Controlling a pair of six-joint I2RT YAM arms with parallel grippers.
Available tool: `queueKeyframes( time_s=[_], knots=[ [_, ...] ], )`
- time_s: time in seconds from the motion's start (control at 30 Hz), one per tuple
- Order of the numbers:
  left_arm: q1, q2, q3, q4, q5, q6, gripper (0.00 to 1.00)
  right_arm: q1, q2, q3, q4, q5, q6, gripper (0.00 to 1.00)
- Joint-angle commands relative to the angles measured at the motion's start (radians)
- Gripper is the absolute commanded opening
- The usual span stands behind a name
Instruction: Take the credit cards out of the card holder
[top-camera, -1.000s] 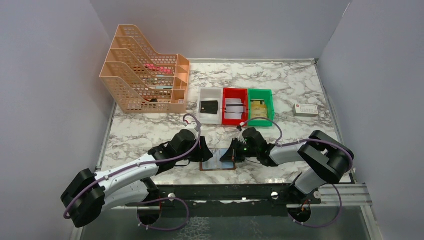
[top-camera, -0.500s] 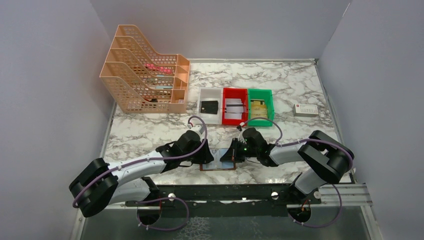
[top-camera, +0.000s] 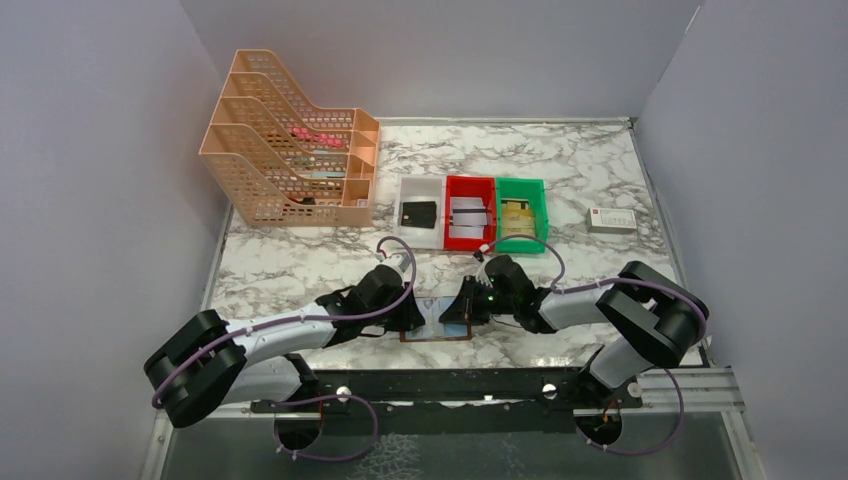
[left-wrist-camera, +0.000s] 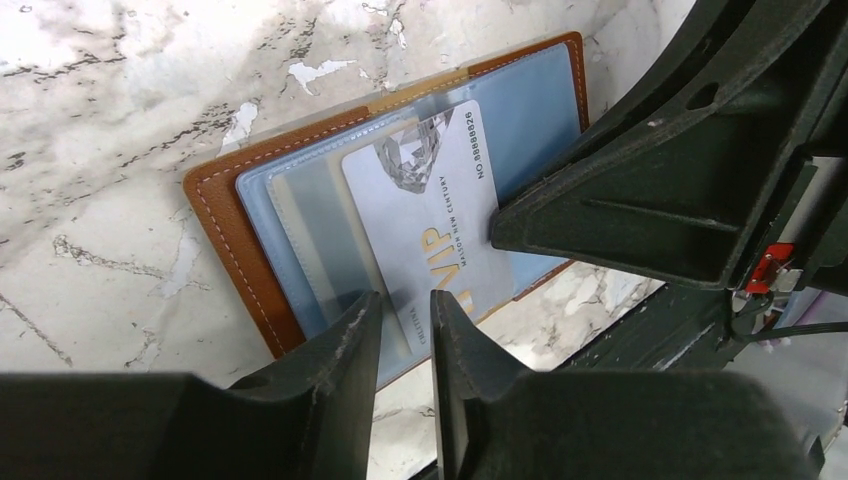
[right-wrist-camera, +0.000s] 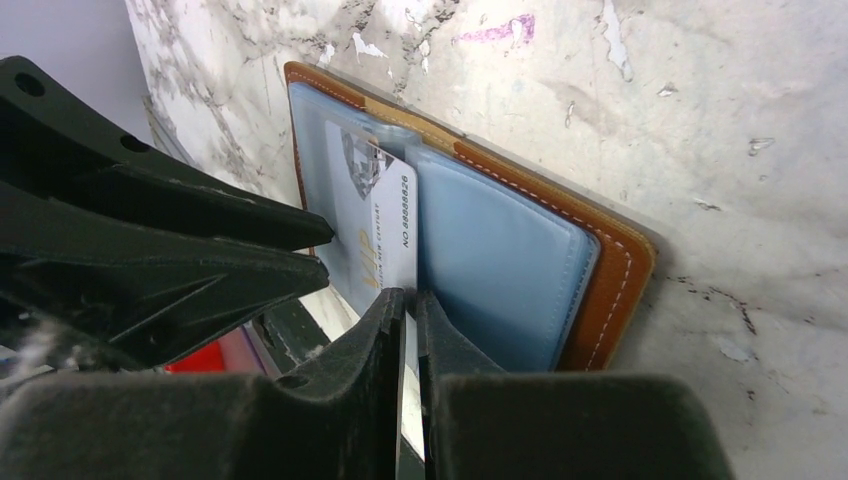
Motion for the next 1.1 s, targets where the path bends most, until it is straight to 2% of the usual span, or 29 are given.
queueKeyframes(
  time_s=[0.0, 0.33, 0.5, 0.67, 0.8, 0.93, 1.07],
  knots=[
    [-0.006, 0.026, -0.022, -0.032, -0.035, 0.008, 0.27, -0.004, -0.01, 0.007, -0.04, 0.016, 0.004, 0.17],
    [-0.01, 0.043, -0.021, -0.026, -0.03, 0.008, 0.26, -0.004, 0.081, 0.008, 0.061, -0.031, 0.05, 0.19],
    [-0.011, 0.033, -0.027, -0.028, -0.034, 0.008, 0.25, -0.004, 0.049, -0.009, 0.078, -0.021, 0.05, 0.06],
    [-0.011, 0.007, -0.024, -0.054, -0.061, 0.006, 0.26, -0.006, -0.024, -0.031, -0.022, 0.058, 0.018, 0.03],
    [-0.011, -0.004, -0.02, -0.071, -0.063, 0.011, 0.26, -0.028, -0.067, -0.066, -0.054, 0.063, -0.008, 0.04],
    [-0.011, -0.001, -0.019, -0.07, -0.052, 0.017, 0.26, -0.032, -0.043, -0.048, -0.041, -0.007, -0.021, 0.04],
    [-0.011, 0.011, -0.01, -0.07, -0.03, 0.031, 0.26, -0.032, -0.018, -0.049, 0.019, -0.033, 0.004, 0.12]
  ],
)
